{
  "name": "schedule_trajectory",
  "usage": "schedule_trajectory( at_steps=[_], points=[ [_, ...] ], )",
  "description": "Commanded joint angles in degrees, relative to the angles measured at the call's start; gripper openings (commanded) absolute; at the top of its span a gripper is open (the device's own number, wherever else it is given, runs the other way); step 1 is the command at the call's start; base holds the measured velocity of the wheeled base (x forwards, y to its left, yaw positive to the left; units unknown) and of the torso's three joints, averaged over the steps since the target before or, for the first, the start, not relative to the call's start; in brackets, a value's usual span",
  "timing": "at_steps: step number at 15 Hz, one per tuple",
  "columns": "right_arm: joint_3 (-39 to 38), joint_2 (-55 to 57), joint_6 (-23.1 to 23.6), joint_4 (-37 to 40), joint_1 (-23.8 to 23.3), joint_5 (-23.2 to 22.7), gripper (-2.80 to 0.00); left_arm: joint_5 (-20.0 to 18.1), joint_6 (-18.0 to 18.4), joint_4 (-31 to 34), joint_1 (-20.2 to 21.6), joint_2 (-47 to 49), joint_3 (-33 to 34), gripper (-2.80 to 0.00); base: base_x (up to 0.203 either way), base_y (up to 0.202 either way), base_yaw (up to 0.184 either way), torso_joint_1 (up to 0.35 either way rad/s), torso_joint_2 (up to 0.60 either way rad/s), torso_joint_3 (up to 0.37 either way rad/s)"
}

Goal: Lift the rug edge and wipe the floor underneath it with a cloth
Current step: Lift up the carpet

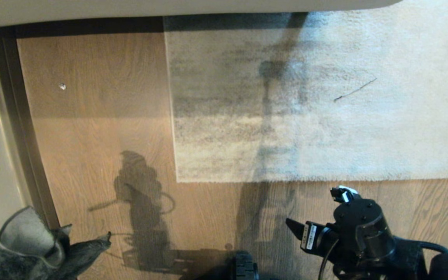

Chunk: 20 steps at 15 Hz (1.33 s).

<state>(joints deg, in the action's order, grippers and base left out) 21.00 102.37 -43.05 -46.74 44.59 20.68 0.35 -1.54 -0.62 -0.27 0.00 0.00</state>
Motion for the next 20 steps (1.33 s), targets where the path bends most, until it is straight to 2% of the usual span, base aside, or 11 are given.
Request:
schedule_trajectory(
  at_steps=[1,4,8,10,13,15,20],
  points=[
    [-0.1,3.2,-3.3,-1.8,1.6,1.0,0.0,0.1,0.0,0.0,0.0,0.0,0.0,-2.8,0.0,0.0,0.0,0.0,0.0,0.0],
    [-0.2,8.4,-7.8,-10.8,4.5,4.5,0.0,0.0,0.0,0.0,0.0,0.0,0.0,-2.8,0.0,0.0,0.0,0.0,0.0,0.0],
    [-2.6,17.2,-7.8,-28.4,5.3,6.8,0.0,0.0,0.0,0.0,0.0,0.0,0.0,-2.8,0.0,0.0,0.0,0.0,0.0,0.0],
    [-3.6,20.4,-7.4,-34.0,5.3,8.0,0.0,0.0,0.0,-0.1,0.0,0.0,0.0,-2.8,0.0,0.0,0.0,0.0,0.0,0.0],
    [-3.7,24.5,-7.3,-39.2,5.2,9.0,0.0,0.1,0.0,-0.1,0.0,0.0,0.0,-2.8,0.0,0.0,0.0,0.0,0.0,0.0],
    [-3.4,27.2,-4.6,-42.6,5.1,9.3,0.0,0.1,0.0,-0.1,0.0,0.0,0.0,-2.8,0.0,0.0,0.0,0.0,0.0,0.0],
    [3.1,28.9,0.7,-43.0,0.8,10.7,0.0,0.1,0.0,0.0,0.0,0.0,0.0,-2.8,0.0,0.0,0.0,0.0,0.0,0.0]
  ],
)
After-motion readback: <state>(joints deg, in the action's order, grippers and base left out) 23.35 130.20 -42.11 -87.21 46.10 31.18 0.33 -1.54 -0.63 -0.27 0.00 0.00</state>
